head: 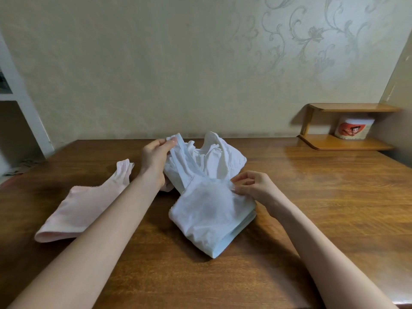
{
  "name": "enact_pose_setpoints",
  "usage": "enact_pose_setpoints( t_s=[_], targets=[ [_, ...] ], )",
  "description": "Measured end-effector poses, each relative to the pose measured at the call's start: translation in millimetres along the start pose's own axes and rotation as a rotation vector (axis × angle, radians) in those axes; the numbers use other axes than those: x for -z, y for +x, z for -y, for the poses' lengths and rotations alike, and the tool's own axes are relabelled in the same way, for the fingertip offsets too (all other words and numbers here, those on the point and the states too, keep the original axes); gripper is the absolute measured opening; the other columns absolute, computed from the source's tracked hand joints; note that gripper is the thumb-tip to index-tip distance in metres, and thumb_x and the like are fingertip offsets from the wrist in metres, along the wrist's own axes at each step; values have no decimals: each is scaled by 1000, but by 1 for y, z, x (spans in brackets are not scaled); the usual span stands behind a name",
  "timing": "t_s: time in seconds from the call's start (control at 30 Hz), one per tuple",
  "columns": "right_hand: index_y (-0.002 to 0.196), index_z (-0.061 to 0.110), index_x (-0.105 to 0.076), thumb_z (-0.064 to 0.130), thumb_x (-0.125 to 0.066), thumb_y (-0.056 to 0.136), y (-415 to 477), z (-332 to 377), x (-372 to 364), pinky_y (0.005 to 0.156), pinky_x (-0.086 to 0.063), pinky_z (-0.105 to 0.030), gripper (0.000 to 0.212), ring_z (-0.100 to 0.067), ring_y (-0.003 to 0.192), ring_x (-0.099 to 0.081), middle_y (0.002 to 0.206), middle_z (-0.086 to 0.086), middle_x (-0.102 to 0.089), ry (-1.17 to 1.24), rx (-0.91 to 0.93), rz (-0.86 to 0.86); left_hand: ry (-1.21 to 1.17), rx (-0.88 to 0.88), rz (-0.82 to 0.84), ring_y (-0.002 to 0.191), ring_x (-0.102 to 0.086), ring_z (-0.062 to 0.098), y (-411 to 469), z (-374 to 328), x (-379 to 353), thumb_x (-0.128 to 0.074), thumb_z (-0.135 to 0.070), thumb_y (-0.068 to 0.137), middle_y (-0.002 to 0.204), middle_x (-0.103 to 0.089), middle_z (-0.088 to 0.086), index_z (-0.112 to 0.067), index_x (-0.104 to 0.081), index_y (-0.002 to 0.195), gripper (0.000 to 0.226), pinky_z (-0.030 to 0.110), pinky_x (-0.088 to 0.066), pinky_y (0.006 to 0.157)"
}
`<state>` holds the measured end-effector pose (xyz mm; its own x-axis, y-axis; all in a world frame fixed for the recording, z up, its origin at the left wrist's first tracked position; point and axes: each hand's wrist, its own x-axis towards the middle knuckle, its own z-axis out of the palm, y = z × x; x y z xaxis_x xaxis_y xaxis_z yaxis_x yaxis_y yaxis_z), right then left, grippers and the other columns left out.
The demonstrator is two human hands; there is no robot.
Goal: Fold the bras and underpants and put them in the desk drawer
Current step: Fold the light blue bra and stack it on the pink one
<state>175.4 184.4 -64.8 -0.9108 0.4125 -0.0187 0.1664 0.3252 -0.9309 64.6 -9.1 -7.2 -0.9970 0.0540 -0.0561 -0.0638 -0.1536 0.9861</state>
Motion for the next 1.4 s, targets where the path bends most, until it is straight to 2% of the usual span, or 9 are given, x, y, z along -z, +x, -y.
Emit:
enact_pose_setpoints(
  t_s=[0.2,0.3,0.4,0.63,0.9,1.0,1.2,1.3,1.4],
  targets=[
    [96,15,-65,4,-68,81,-4,6,7,70,-47,-27,18,-19,85,-60,94,-11,-66,188,19,93,34,-455,-161,66,-51,8,2,9,7,-65,-19,86,71,-57,-4,-18,-59,74,14,20,-44,58],
    [98,15,-64,5,-63,85,-4,3,-3,63,-44,-19,17,-15,84,-57,87,0,-62,-169,10,103,163,-304,-187,83,-57,17,17,32,8,-67,-13,84,85,-62,1,-13,-60,89,8,32,-49,74],
    [103,15,-65,9,-63,87,-1,0,-5,63,-43,-16,18,-11,84,-57,89,3,-61,-321,47,75,267,-67,-194,96,-63,26,35,51,16,-76,-18,76,108,-64,10,-8,-56,104,35,44,-56,81],
    [123,16,-58,41,-65,84,-3,1,-9,75,-43,-21,47,-11,97,-53,113,1,-60,-457,1,196,490,86,-23,107,-57,26,33,38,23,-72,-25,81,117,-58,10,-9,-49,120,48,29,-45,65],
    [112,13,-67,17,-74,79,-9,13,11,79,-51,-23,34,-16,93,-61,96,1,-67,-381,-121,385,252,96,189,77,-59,13,6,-3,28,-73,-6,77,88,-64,4,-9,-60,107,33,24,-46,55],
    [100,6,-73,18,-77,76,-16,25,8,96,-52,-37,27,-22,102,-66,104,-7,-73,-126,-67,520,79,-80,204,72,-61,15,8,-19,38,-74,-5,75,80,-65,4,-11,-62,88,18,22,-48,63],
    [116,-2,-60,7,-65,80,-28,62,-47,71,-58,-28,37,-22,84,-68,98,-12,-69,600,14,664,177,-46,278,81,-65,16,30,-20,80,-59,-19,91,94,-64,11,-10,-59,86,10,26,-52,75],
    [121,1,-56,7,-59,86,-12,86,-81,73,-54,-28,36,-21,85,-65,100,-10,-65,717,-15,568,436,113,220,90,-62,25,30,-28,123,-45,-55,90,102,-64,14,-7,-63,105,53,31,-50,74],
    [113,-1,-53,10,-55,91,8,120,-116,68,-50,-28,24,-21,81,-60,102,-13,-58,836,-4,496,144,261,414,107,-62,31,22,-49,166,-40,-67,82,115,-66,15,-12,-62,117,69,40,-55,81]
  ],
)
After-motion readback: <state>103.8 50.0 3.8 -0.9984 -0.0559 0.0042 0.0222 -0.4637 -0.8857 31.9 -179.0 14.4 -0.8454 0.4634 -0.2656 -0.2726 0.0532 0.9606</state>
